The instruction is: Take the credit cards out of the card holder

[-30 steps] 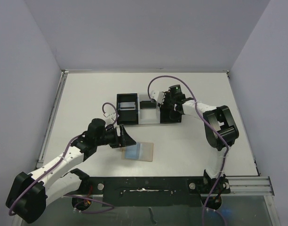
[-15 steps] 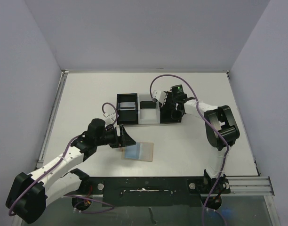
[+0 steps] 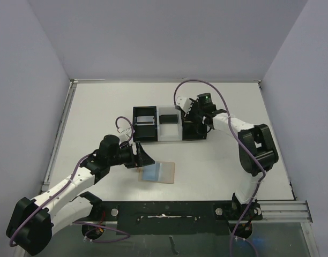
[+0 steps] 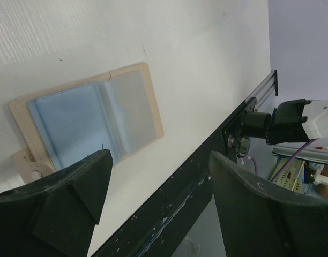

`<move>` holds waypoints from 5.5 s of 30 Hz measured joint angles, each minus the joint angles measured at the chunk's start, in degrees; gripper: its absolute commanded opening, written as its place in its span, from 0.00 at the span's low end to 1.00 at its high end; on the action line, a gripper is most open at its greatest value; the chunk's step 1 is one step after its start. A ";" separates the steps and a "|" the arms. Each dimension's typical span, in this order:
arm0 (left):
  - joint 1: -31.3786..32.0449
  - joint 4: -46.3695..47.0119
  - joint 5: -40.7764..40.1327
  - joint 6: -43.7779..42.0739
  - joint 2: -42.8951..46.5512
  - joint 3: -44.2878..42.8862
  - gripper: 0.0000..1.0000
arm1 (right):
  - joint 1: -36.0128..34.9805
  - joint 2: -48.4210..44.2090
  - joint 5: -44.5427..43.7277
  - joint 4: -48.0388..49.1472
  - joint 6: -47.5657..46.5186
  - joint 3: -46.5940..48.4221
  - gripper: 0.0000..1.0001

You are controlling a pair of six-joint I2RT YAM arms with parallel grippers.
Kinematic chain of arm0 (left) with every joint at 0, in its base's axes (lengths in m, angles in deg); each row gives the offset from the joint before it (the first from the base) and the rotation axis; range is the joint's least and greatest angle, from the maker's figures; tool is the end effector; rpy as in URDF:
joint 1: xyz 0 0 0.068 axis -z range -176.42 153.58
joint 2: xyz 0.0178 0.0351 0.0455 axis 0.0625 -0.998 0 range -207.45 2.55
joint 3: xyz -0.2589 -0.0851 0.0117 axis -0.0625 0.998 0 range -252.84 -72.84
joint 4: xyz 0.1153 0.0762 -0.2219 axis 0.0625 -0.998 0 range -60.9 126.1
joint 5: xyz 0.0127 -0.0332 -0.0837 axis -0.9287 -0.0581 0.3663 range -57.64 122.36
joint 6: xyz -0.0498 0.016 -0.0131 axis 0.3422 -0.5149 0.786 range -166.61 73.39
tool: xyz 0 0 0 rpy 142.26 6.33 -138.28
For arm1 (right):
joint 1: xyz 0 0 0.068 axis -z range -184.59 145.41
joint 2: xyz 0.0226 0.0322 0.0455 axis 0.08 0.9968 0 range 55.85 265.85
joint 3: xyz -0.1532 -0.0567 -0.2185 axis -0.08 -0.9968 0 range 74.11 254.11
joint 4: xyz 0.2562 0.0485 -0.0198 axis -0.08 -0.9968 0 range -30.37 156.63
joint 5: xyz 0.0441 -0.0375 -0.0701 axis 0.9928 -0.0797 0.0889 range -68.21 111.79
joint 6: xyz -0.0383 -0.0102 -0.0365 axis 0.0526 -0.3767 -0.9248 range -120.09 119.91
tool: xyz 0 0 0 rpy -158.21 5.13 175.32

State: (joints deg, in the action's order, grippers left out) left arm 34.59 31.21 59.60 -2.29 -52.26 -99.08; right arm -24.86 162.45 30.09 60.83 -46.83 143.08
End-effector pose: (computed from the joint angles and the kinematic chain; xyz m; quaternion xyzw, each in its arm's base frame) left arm 0.1629 -0.1168 0.2065 0.0116 0.8631 -0.4454 0.2377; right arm 0.3785 0.1454 0.1894 -0.5295 0.7482 -0.0256 0.3989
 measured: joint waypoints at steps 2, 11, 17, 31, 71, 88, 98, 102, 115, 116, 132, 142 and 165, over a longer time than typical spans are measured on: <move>0.00 -0.07 0.00 0.00 -0.02 0.00 0.73 | 0.00 -3.04 -0.31 1.81 2.84 -0.96 0.50; 0.02 -1.40 -0.66 -0.98 -2.51 0.00 0.73 | 0.00 -28.35 1.27 12.33 34.16 -11.26 0.64; 0.39 -3.41 -3.06 -1.77 -5.53 -0.20 0.73 | -0.02 -38.36 5.70 16.44 64.46 -20.22 0.63; 1.88 -6.23 -7.80 -3.15 -10.03 -2.25 0.73 | -29.86 -39.36 -15.65 4.66 101.88 -35.23 0.52; 3.10 -3.06 -8.52 -4.20 -19.15 -1.66 0.42 | -30.64 -19.96 -9.53 2.75 115.84 -31.30 0.31; 5.81 1.49 -9.09 -0.87 -20.96 -1.29 0.38 | -30.77 -22.88 -12.76 -7.45 111.58 -24.63 0.36; 5.81 1.44 -9.18 -0.87 -20.98 -1.29 0.37 | -30.86 -24.61 -15.56 -13.18 111.71 -23.89 0.36; 5.81 1.42 -9.16 -0.90 -21.03 -1.31 0.37 | -30.95 -22.10 -15.15 -13.29 111.71 -23.87 0.36; 5.84 0.79 -9.11 -1.44 -21.35 -1.79 0.36 | -33.53 -18.47 -16.63 -19.26 111.71 -20.09 0.42; 5.84 0.72 -9.11 -1.51 -21.42 -1.86 0.36 | -33.57 -18.38 -16.72 -19.47 111.71 -19.98 0.42; 5.84 0.39 -9.07 -1.64 -21.64 -2.10 0.36 | -33.88 -17.55 -17.70 -22.71 111.67 -18.36 0.46; 5.81 0.33 -9.09 -1.84 -21.77 -2.12 0.32 | -33.79 -15.06 -16.52 -21.20 110.07 -18.23 0.38; 7.17 -3.43 -9.27 -2.51 -24.50 -5.97 0.32 | -33.73 -15.52 -14.60 -15.34 107.54 -19.08 0.25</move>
State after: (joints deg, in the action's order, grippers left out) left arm 41.75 27.78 50.34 -4.81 -76.76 -105.05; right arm -58.59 146.94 15.49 45.49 60.70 124.00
